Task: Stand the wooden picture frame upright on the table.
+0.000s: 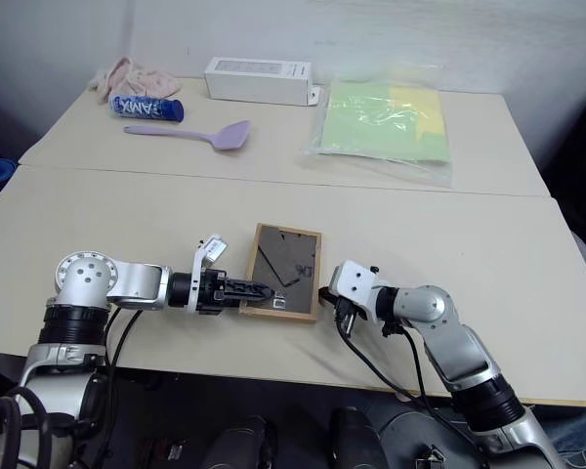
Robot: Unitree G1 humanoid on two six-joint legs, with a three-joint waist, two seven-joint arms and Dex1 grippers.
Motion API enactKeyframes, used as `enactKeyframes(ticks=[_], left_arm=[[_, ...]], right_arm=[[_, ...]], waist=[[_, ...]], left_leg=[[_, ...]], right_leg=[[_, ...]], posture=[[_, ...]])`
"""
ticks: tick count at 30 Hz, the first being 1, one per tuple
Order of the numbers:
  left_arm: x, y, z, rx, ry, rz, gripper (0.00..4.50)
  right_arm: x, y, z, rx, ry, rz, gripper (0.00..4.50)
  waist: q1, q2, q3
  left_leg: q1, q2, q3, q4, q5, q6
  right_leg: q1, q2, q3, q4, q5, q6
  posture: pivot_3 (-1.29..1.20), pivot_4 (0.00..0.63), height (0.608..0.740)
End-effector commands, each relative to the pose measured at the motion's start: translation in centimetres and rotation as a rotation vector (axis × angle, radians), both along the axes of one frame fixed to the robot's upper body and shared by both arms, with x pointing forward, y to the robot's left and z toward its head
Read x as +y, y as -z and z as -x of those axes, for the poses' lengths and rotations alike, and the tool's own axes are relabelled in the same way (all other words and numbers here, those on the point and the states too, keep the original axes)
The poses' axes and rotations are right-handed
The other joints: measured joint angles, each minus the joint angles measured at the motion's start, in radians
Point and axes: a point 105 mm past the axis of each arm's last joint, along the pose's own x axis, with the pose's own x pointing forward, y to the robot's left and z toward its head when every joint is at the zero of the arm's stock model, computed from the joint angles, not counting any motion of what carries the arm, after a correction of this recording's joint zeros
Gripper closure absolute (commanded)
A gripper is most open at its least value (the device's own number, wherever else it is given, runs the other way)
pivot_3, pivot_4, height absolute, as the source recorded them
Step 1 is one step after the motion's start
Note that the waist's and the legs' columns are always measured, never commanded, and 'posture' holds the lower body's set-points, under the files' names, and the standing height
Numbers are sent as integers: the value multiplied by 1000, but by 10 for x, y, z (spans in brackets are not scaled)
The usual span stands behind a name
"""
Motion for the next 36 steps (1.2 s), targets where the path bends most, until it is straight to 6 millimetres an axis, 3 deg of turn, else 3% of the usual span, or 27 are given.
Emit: enactKeyframes(ticks=[1,3,6,10,13,17,22,27,33,36], left_arm=[[-1,9,4,27,-13,3,2869],[1,7,2,0,-46,30,3212],[5,-1,-3,-115,-105,46,3222],[17,-8,-8,-445,-94,-49,3222],[17,-11,-5,-634,-16,-64,3222],[10,-13,-3,-698,26,-38,3222],[5,-15,-4,-721,35,-27,3222],[8,-16,-5,-704,3,-15,3222],[15,-23,-7,-645,-43,40,3222],[17,-24,-6,-636,-28,44,3222]], right_arm=[[1,-16,5,-35,-29,-58,4500],[-6,-22,4,-18,-9,-119,4500],[-19,-41,4,40,10,-248,3949],[-16,-92,6,81,-72,-491,2537],[0,-102,6,189,-122,-508,1541],[27,-106,0,225,-162,-470,137],[43,-100,-8,244,-173,-428,29],[52,-104,10,264,-294,-435,29],[39,-107,36,236,-419,-408,29],[33,-108,35,151,-420,-397,29]], waist=[[2,0,0],[1,0,0],[1,0,0],[-4,0,0],[-10,1,-1],[-10,2,-2],[1,1,-2],[-2,1,-2],[1,1,-2],[-2,1,-2]], left_leg=[[0,0,0,0,0,0],[0,0,0,0,0,0],[0,0,0,0,0,0],[0,1,0,0,1,-1],[2,2,1,0,1,-3],[3,2,1,-1,2,-3],[0,1,0,-1,1,0],[-1,1,0,-1,0,1],[-2,1,-1,-1,0,1],[-2,1,0,-1,-1,2]], right_leg=[[0,0,0,0,0,0],[1,0,-1,0,0,0],[1,0,-1,-1,0,0],[1,1,0,-4,0,0],[2,2,0,-5,0,0],[2,1,1,-5,0,0],[0,0,1,-4,0,0],[1,0,1,-4,1,1],[1,0,0,-4,1,1],[1,0,0,-5,1,1]], posture=[[0,150,740],[0,150,740],[0,150,740],[0,150,740],[0,150,740],[0,150,740],[0,150,740],[0,150,740],[0,150,740],[0,150,740]])
